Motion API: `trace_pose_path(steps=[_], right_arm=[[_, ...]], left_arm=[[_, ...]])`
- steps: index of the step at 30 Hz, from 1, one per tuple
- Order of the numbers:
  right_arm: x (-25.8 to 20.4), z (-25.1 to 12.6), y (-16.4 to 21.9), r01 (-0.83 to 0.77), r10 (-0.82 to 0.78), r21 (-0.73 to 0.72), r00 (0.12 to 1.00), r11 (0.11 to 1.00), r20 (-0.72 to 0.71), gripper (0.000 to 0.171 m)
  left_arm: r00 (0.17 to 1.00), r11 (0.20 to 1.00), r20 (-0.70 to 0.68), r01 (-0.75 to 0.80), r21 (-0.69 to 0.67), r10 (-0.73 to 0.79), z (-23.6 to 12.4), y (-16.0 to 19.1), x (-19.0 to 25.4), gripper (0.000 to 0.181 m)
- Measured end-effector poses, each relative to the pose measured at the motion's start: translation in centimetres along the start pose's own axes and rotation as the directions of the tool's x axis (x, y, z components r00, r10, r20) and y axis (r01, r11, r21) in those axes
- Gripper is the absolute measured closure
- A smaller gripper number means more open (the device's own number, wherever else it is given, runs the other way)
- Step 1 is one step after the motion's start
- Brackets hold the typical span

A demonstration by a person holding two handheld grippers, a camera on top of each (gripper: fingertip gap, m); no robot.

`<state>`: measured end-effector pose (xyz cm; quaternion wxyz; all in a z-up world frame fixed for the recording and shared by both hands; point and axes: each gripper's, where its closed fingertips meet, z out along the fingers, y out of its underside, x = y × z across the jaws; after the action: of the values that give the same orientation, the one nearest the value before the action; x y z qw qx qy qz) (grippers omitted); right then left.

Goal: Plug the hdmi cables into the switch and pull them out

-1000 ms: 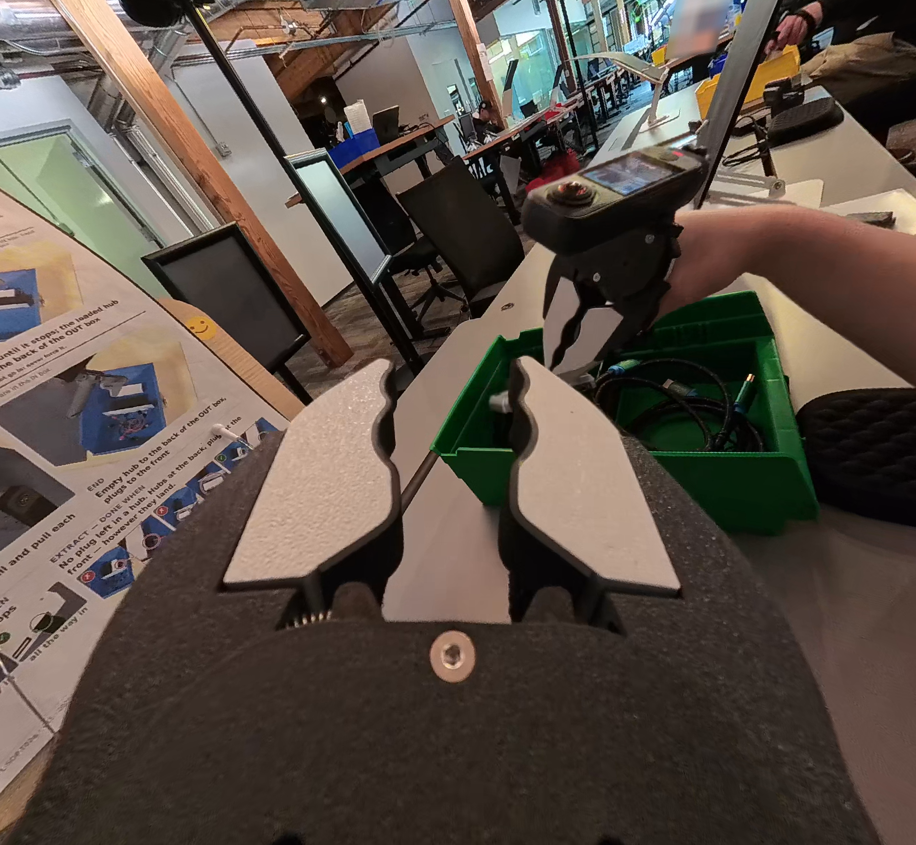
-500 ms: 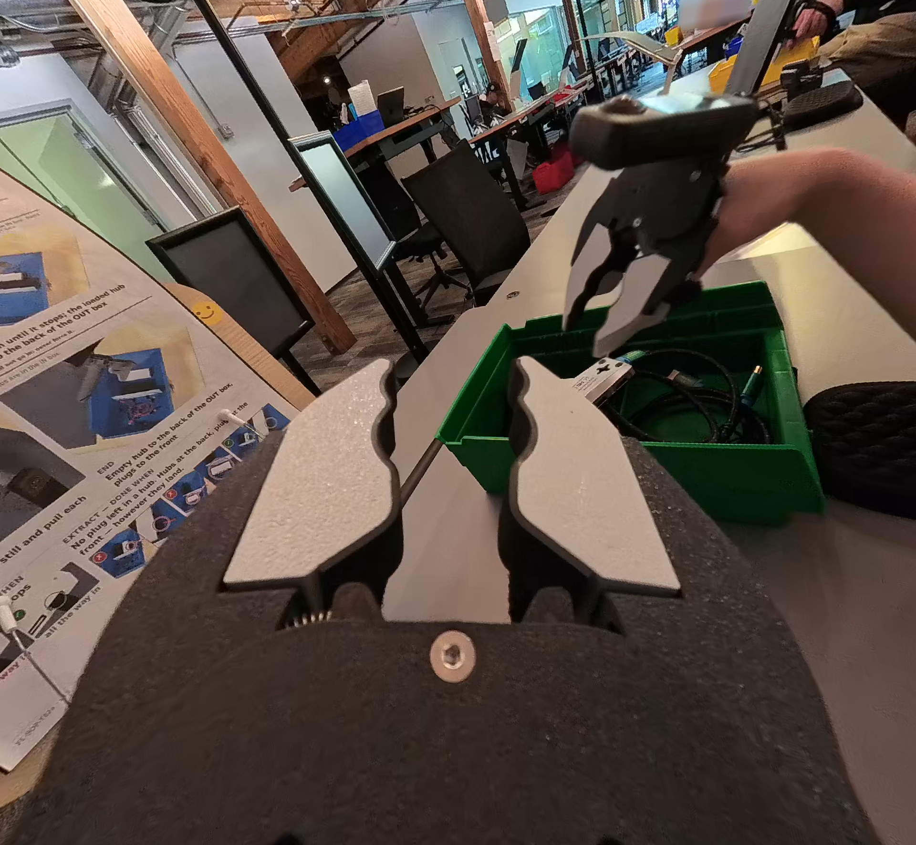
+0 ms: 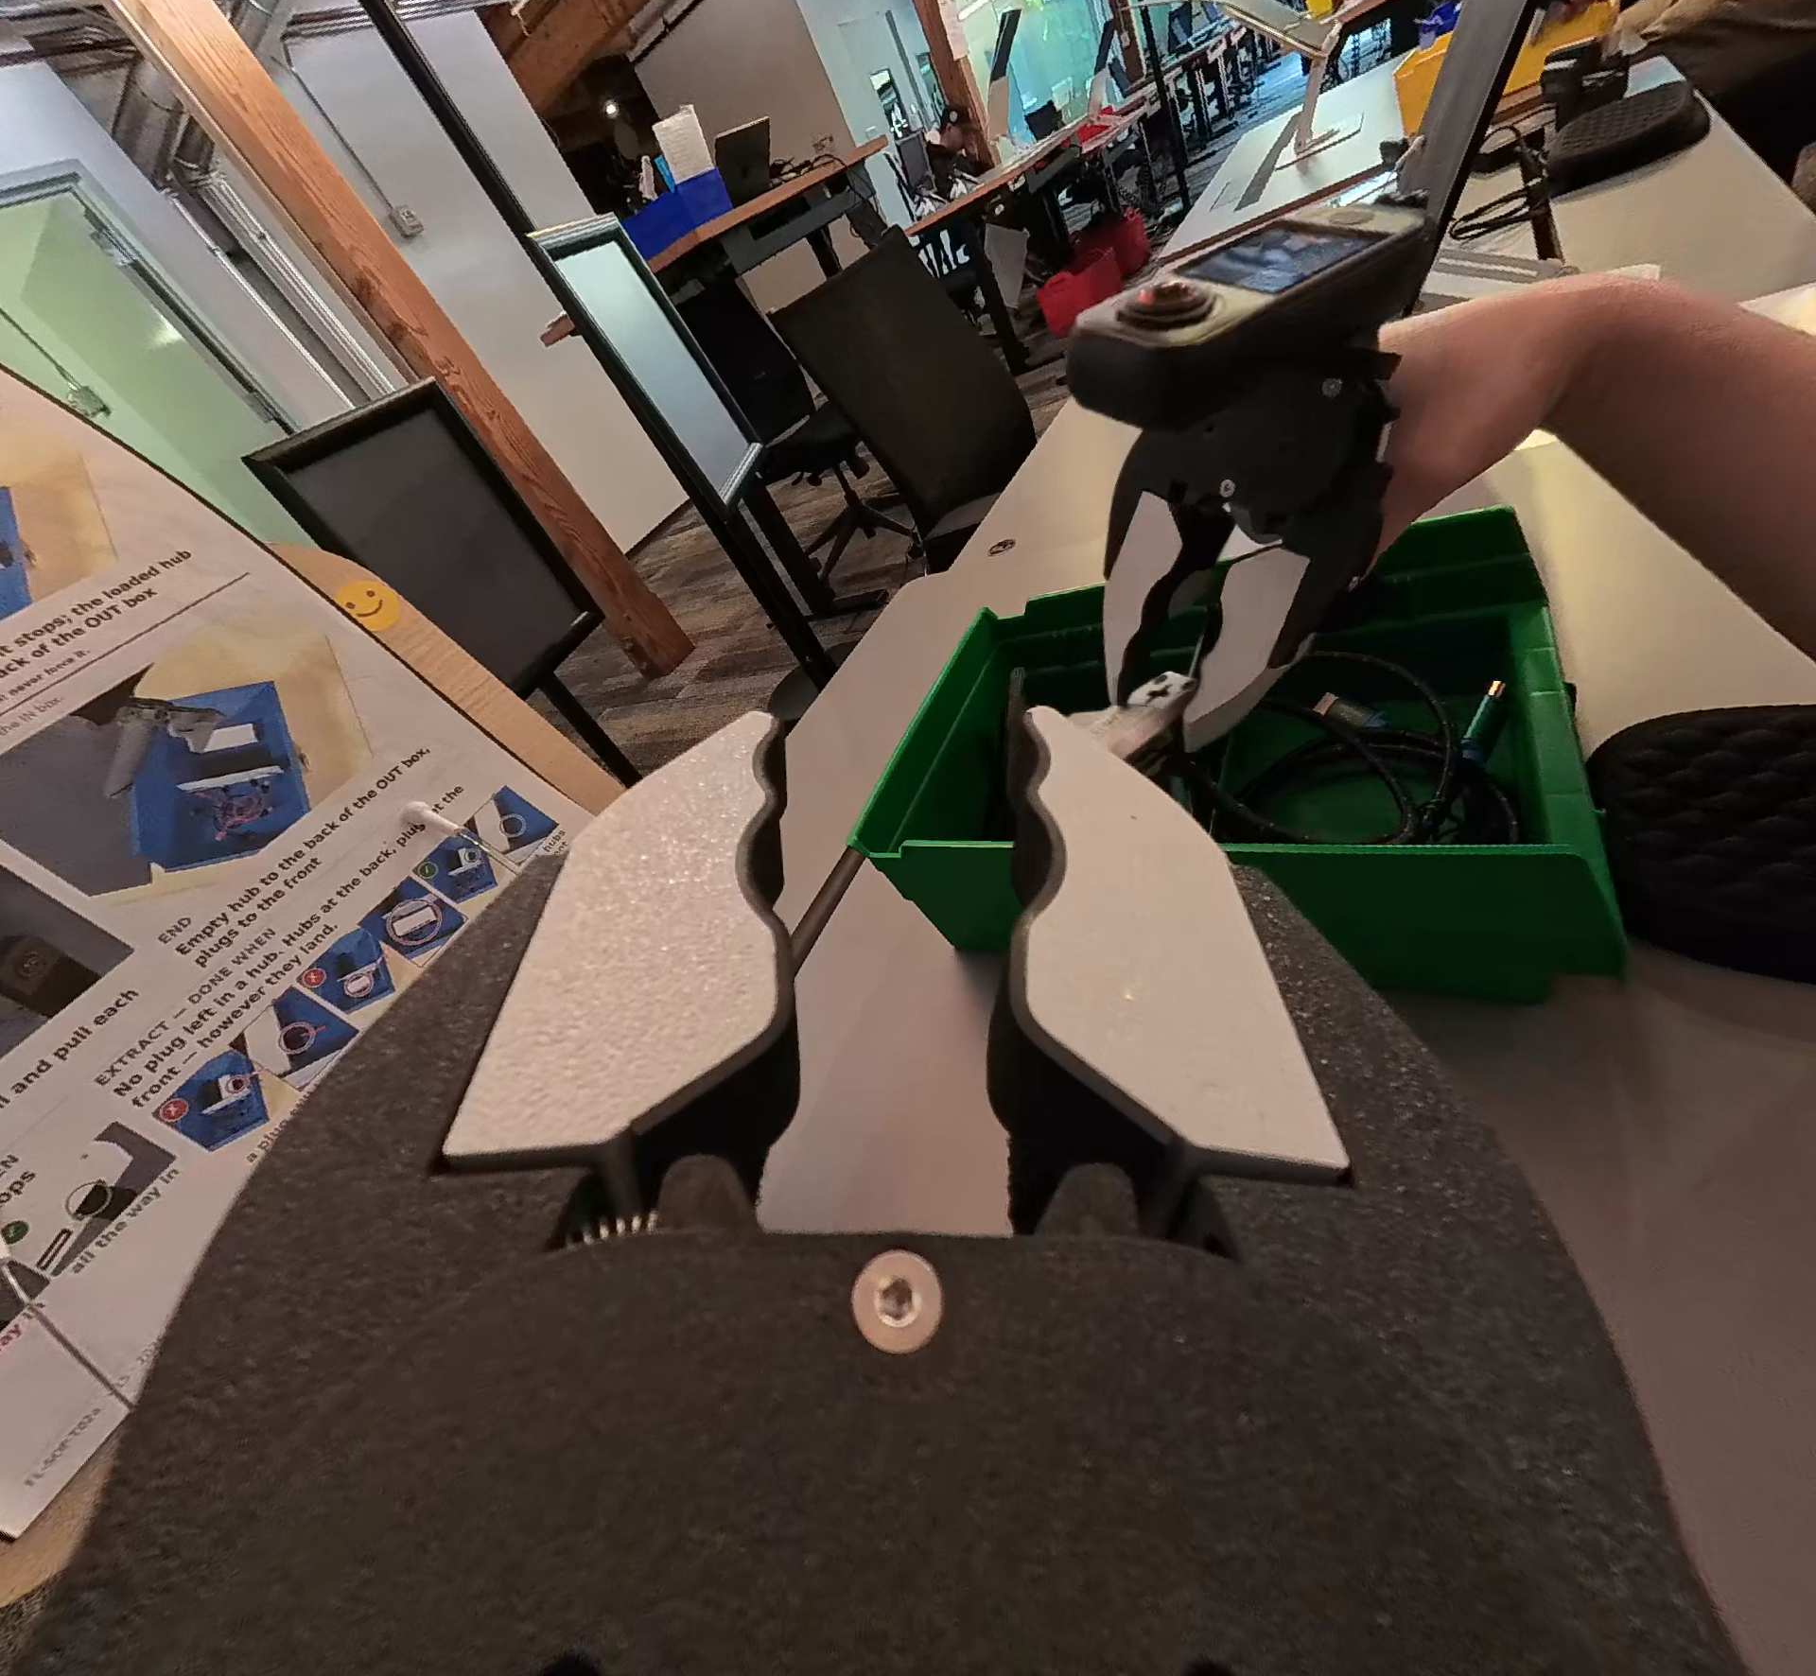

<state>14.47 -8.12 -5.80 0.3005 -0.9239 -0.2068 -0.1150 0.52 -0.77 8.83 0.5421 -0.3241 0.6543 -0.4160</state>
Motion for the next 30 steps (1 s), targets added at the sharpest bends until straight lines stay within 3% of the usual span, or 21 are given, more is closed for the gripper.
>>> trace_pose_path(steps=[3,7,11,15,18,20,23,27,30], right_arm=[[1.0,-0.3,-2.2,0.023,-0.016,0.074,0.996,0.997,-0.087,0.146],[0.4,1.7,-3.2,-0.005,0.008,0.068,0.999,0.998,-0.047,0.147],[1.1,3.8,-3.0,-0.155,0.156,0.031,0.987,0.987,-0.033,0.149],[-0.3,5.7,-2.0,-0.339,0.347,-0.078,0.928,0.938,0.138,0.165],[-0.5,5.4,-2.0,-0.372,0.378,-0.068,0.902,0.926,0.206,0.162],[1.1,4.4,-1.8,-0.348,0.347,-0.017,0.929,0.938,0.129,0.158],[4.3,1.5,-3.3,-0.314,0.321,0.173,0.947,0.934,-0.018,0.151],[7.6,-3.9,-5.5,-0.216,0.334,0.471,0.924,0.856,-0.184,0.145],[9.3,-6.9,-4.6,-0.142,0.360,0.545,0.878,0.826,-0.317,0.127]], left_arm=[[1.000,1.000,0.001,-0.003,-0.001,0.003,0.0,0.0,0.0,0.139],[1.000,1.000,0.002,-0.001,0.000,0.001,-0.1,0.0,0.0,0.139],[1.000,1.000,0.008,-0.005,-0.009,0.006,-0.1,0.1,-0.2,0.139],[1.000,1.000,0.015,-0.003,-0.018,0.004,-0.1,0.3,-0.3,0.139],[1.000,1.000,0.021,-0.004,-0.020,0.005,-0.2,0.4,-0.5,0.139],[1.000,1.000,0.030,0.004,-0.011,-0.003,-0.4,0.2,-0.8,0.139],[0.998,0.999,0.049,0.042,0.015,-0.042,-0.8,0.0,-1.6,0.139],[0.984,0.990,0.108,0.138,0.038,-0.141,-0.9,0.4,-3.1,0.139],[0.975,0.984,0.131,0.173,0.049,-0.178,-1.0,0.6,-3.7,0.139]])
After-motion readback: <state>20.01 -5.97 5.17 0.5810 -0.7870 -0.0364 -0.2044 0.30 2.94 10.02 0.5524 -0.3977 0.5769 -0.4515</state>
